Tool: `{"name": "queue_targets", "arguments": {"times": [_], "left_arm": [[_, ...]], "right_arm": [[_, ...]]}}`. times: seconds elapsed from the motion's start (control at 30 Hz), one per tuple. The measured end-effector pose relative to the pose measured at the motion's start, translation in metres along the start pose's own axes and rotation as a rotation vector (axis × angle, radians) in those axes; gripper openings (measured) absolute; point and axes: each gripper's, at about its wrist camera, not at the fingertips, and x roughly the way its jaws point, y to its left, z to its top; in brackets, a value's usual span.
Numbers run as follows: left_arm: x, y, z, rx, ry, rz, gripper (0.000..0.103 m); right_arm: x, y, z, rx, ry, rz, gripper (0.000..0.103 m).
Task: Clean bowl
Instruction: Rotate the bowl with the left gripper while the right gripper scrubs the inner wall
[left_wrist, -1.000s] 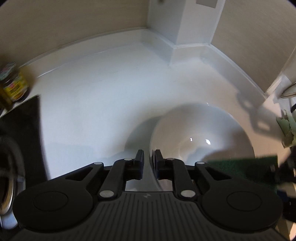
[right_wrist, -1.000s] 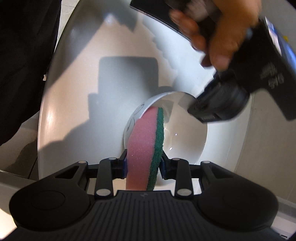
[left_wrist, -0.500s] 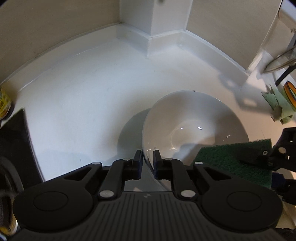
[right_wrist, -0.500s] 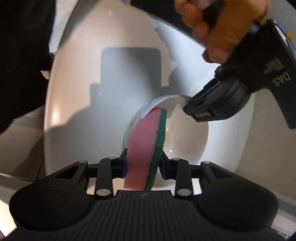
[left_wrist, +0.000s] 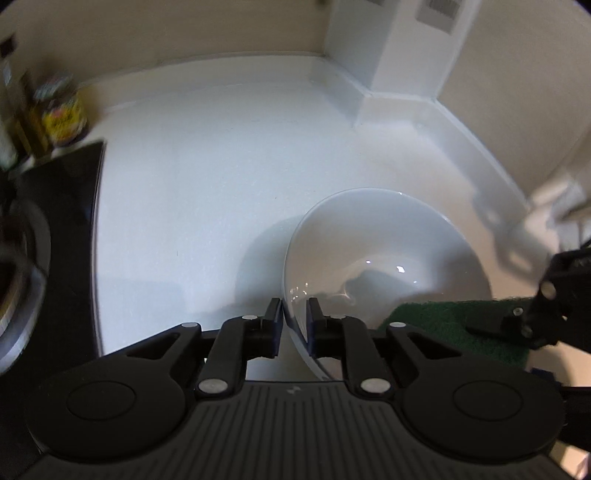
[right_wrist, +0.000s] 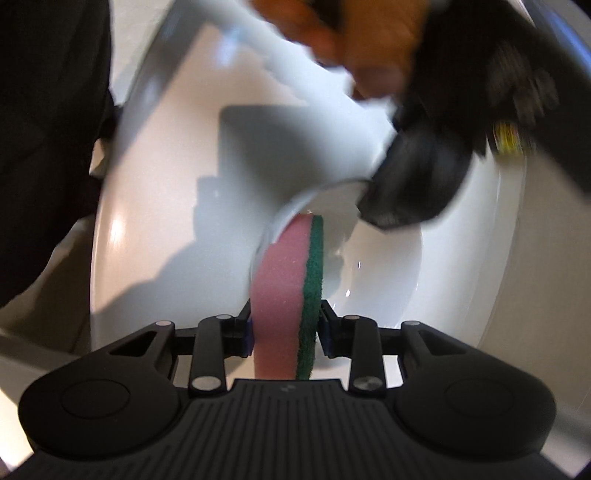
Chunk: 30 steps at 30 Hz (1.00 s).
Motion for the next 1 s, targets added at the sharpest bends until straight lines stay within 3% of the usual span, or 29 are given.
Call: {"name": "queue_targets", "arguments": {"times": [0.13,0.27,0.37,0.53,0.63,0.77,0.83,1.0], "left_arm": [[0.008,0.008,0.019,0.062,0.032,-0.012,0.012],[0.007,0.001,0.016,0.013,0.028,0.036,0.012],[-0.012,0.0,-0.007,-0.152,-0.022,0.057,0.015],[-0.019,-0.007,-0.033,-0.233,-0.058,0.064,0.019],[-0.013,0.0,-0.027,-0.215,-0.049,0.051,0.016],[-0.006,0.004,-0.006,-0.047,0.003,0.032,0.015],[-0.002,0.007,0.003,-0.029,0.008,0.045,0.016],[-0.012,0.001,-0.015,-0.17,-0.032,0.085,0.017]], "right_arm": [[-0.001,0.012,-0.017,-0.127,0.015,-0.042,0.029],[-0.001,0.011,-0.023,-0.09,0.022,-0.048,0.028],[0.0,0.01,-0.023,-0.078,0.021,-0.05,0.028],[0.006,-0.001,-0.018,-0.055,0.021,-0.039,0.029],[0.002,0.0,-0.013,-0.092,0.017,-0.045,0.029],[-0.003,0.001,-0.007,-0.142,0.013,-0.053,0.028],[-0.004,0.001,-0.006,-0.153,0.021,-0.06,0.028],[-0.008,0.001,-0.006,-0.126,0.025,-0.063,0.028]]}}
